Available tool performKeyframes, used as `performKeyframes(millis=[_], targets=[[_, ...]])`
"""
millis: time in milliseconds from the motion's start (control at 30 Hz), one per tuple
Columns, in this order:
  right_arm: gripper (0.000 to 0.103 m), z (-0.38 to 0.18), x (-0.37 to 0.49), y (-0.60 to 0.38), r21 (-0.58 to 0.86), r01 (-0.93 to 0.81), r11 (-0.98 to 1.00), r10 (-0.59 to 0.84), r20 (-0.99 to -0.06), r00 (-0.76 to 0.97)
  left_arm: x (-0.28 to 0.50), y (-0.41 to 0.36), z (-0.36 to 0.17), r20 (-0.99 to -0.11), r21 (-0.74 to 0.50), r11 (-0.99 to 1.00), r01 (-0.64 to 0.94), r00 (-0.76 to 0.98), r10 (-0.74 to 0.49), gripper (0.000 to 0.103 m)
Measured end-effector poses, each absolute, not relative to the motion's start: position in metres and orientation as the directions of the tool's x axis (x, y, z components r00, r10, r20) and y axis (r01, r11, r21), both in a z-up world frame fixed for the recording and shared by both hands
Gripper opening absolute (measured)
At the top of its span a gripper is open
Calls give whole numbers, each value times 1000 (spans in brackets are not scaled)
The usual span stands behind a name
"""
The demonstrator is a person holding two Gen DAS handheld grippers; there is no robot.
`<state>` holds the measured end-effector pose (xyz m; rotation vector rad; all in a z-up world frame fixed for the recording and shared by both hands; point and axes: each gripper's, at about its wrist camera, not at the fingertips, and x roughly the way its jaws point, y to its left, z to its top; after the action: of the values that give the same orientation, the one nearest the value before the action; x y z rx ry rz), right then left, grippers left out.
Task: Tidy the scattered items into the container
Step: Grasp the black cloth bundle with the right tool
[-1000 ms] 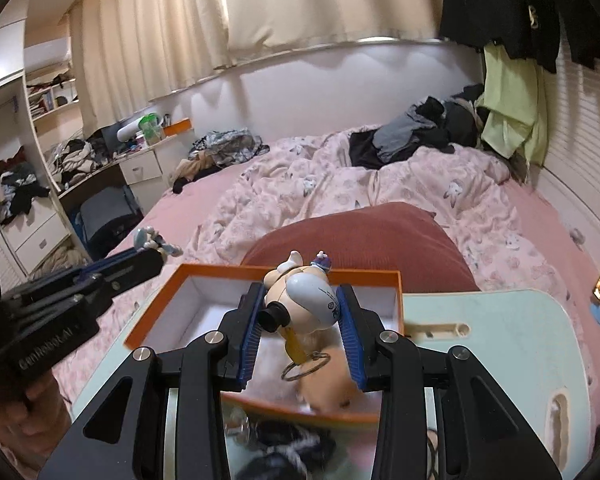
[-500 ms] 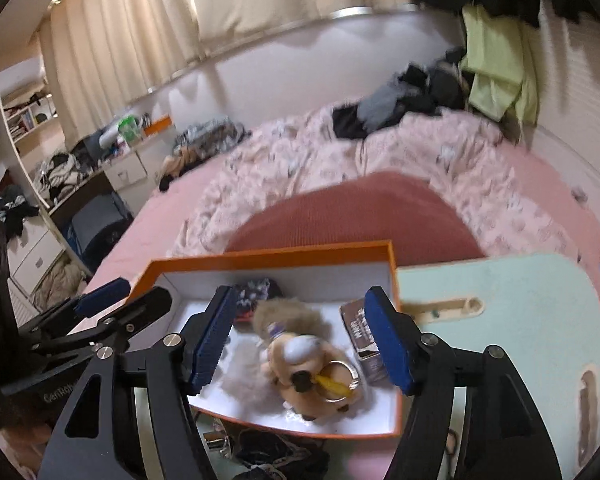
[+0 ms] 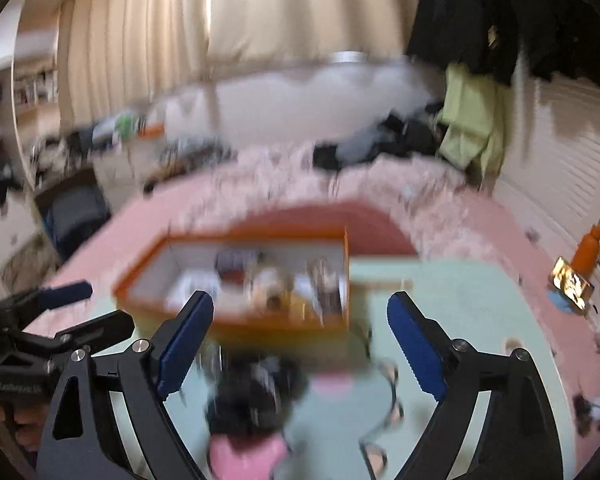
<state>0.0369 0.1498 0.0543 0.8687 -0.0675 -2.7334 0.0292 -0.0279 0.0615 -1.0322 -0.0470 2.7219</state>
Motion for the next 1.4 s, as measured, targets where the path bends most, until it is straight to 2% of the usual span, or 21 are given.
performKeyframes(millis=[133,200,367,533,733,867,967,1000,1067,1133,1400], targets=[[89,30,37,165,255,216,-943,-330,-622,-710,36,-24,44,-665,-77,-984,-162,-727,172,100],[89,18,34,169,257,184,-949,-312,-666,-677,33,-24,37,-670,-75,-988,-131,-728,148,100],[89,0,37,184,295,102,-950,-288,-702,-651,21,-29,10,-769,-147,-986,-76,-618,162,100],[87,5,44,170,318,193,-928,-364,-670,-647,19,-15,1,-797,-10,-997,-75,-602,53,102],[86,1,22,136,271,307,-912,-405,-713,-572,22,-16,-1,-794,-14,-997,-73,-606,55,102],[69,-6,7,130,277,287,-917,-394,-743,-541,23,-15,-1,-792,-16,-998,-68,-608,54,102],[61,-15,5,127,292,292,-911,-406,-761,-505,19,-13,0,-792,-15,-998,-66,-608,52,102],[60,-17,5,126,286,295,-912,-403,-765,-503,19,-12,0,-792,-14,-998,-67,-608,52,103],[47,-16,9,123,238,300,-924,-367,-771,-521,19,-12,0,-792,-16,-998,-68,-608,54,103],[43,-15,12,123,206,299,-932,-342,-775,-531,19,-12,0,-791,-17,-997,-72,-608,57,103],[38,-16,22,124,163,291,-943,-307,-767,-564,17,-11,1,-794,-18,-996,-91,-604,70,103]])
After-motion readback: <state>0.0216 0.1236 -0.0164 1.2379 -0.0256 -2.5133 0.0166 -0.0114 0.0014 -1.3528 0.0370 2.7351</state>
